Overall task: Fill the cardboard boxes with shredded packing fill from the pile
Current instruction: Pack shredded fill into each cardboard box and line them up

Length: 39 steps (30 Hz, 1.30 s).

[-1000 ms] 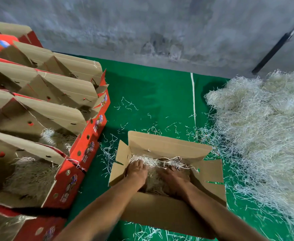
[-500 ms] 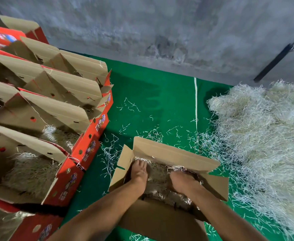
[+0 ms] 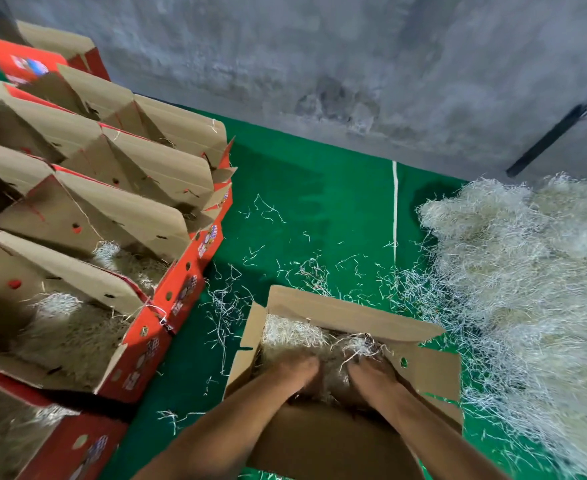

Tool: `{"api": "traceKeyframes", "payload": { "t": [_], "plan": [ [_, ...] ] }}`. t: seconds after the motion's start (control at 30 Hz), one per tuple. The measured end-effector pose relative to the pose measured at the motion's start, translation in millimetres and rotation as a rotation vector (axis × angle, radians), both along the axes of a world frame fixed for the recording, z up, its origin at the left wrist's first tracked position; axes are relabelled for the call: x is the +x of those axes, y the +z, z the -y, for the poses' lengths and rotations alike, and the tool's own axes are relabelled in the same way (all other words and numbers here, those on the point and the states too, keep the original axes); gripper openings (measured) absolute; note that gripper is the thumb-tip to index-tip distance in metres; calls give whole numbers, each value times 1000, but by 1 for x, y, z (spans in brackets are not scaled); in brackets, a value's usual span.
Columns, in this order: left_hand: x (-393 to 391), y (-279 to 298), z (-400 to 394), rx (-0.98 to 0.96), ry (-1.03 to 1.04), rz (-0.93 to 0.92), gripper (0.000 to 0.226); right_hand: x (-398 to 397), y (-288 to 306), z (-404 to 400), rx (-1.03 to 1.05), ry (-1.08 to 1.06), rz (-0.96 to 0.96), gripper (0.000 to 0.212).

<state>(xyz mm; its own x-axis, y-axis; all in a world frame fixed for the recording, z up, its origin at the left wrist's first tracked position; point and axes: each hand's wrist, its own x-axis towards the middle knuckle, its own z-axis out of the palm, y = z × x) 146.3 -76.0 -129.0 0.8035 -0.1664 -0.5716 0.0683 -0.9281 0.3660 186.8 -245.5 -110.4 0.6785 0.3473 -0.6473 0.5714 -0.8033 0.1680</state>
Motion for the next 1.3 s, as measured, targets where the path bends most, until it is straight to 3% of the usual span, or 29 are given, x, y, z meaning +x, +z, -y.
{"api": "traceKeyframes", "payload": {
  "t": [0.1,0.2,0.33,0.47,0.63,0.77,0.87,0.97,1.03,1.1,1.17,1.3],
  "plan": [
    [0,-2,0,-109,51,-37,49,-3,5,-2,152,-39,-59,60],
    [-2,-8,5,-10,26,-32,23,-8,14,-3,327,-146,-151,38],
    [0,-10,2,-83,184,-55,7,-11,18,-1,399,-124,-136,53],
    [10,3,-8,-239,397,-11,6,-18,21,5,302,-76,-125,36],
    [13,13,-7,-210,640,63,8,-8,27,-6,249,-49,-66,25],
    [16,20,-24,-121,702,139,17,-6,14,1,5,85,49,27],
    [10,18,-26,-11,552,228,24,-3,2,4,-128,143,77,46],
    [5,20,-25,117,265,299,54,-3,-2,6,-161,173,91,77],
    [4,27,-28,125,88,267,68,-4,2,7,-101,143,74,73],
    [1,37,-24,-34,-70,267,43,-4,9,2,11,154,80,45],
    [-2,39,-17,-70,-241,283,23,-3,15,-6,93,174,115,29],
    [-8,26,-12,172,-371,62,14,-4,-2,-4,100,127,-35,42]
  ]
}}
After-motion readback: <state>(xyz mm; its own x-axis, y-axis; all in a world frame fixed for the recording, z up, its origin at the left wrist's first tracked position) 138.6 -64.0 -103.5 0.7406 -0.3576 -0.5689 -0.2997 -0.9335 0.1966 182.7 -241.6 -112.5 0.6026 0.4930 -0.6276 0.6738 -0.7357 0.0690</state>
